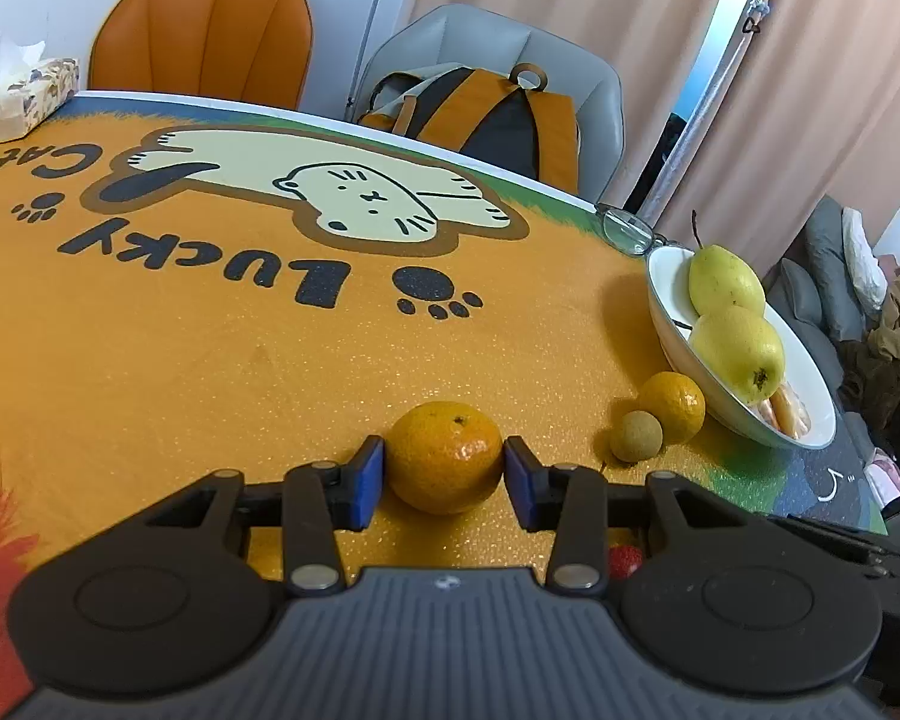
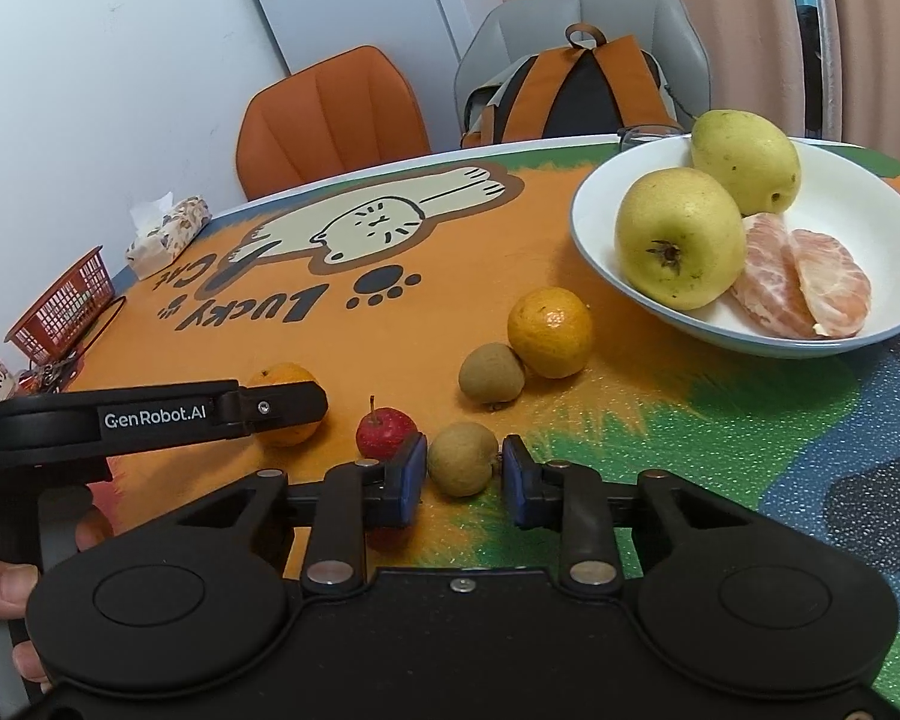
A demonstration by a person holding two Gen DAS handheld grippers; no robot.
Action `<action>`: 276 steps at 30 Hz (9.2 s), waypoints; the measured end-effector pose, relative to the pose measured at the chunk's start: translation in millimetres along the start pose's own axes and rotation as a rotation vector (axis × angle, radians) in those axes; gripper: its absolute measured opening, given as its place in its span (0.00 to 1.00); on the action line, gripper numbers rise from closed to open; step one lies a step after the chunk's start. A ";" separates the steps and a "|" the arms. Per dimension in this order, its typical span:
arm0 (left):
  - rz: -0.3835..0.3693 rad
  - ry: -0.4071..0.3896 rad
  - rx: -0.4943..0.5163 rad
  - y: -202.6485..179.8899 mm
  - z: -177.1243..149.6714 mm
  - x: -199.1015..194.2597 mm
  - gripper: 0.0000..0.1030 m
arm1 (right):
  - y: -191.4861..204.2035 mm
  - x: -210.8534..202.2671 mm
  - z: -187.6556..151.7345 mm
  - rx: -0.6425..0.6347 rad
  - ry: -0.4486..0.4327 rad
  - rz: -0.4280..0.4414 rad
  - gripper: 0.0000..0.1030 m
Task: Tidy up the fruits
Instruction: 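Carry the mandarin and the kiwi over the white plate with both grippers, then open the left gripper to drop the mandarin while the right gripper drops the kiwi on the plate, then close the left gripper on a small red apple while the right gripper grasps another kiwi, then carry the red apple and kiwi to the plate and open both grippers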
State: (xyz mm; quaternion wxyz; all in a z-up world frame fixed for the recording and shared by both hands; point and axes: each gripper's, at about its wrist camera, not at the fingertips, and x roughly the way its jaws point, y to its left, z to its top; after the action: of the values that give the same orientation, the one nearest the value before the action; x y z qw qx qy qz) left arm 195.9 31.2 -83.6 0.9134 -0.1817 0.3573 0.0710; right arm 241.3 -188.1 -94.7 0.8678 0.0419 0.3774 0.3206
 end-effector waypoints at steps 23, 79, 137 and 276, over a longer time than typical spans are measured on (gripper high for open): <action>-0.051 -0.064 0.062 -33.3 2.5 -33.4 0.40 | -16.3 -36.5 4.2 0.021 -0.078 -0.046 0.28; -0.154 -0.050 0.271 -201.8 19.1 32.9 0.40 | -161.0 -76.9 45.1 0.173 -0.218 -0.152 0.28; -0.011 -0.058 0.063 -63.7 10.8 -50.8 0.83 | -65.6 -93.9 18.4 0.129 -0.178 -0.075 0.46; -0.162 -0.049 0.113 -126.1 76.6 51.0 0.23 | -146.5 -57.1 57.0 0.196 -0.206 -0.224 0.27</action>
State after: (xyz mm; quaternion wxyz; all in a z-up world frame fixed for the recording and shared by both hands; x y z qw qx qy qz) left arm 314.2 -56.0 -30.8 0.9334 -0.1565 0.3225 -0.0188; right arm 327.9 -328.0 -64.4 0.9239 0.1165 0.3182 0.1777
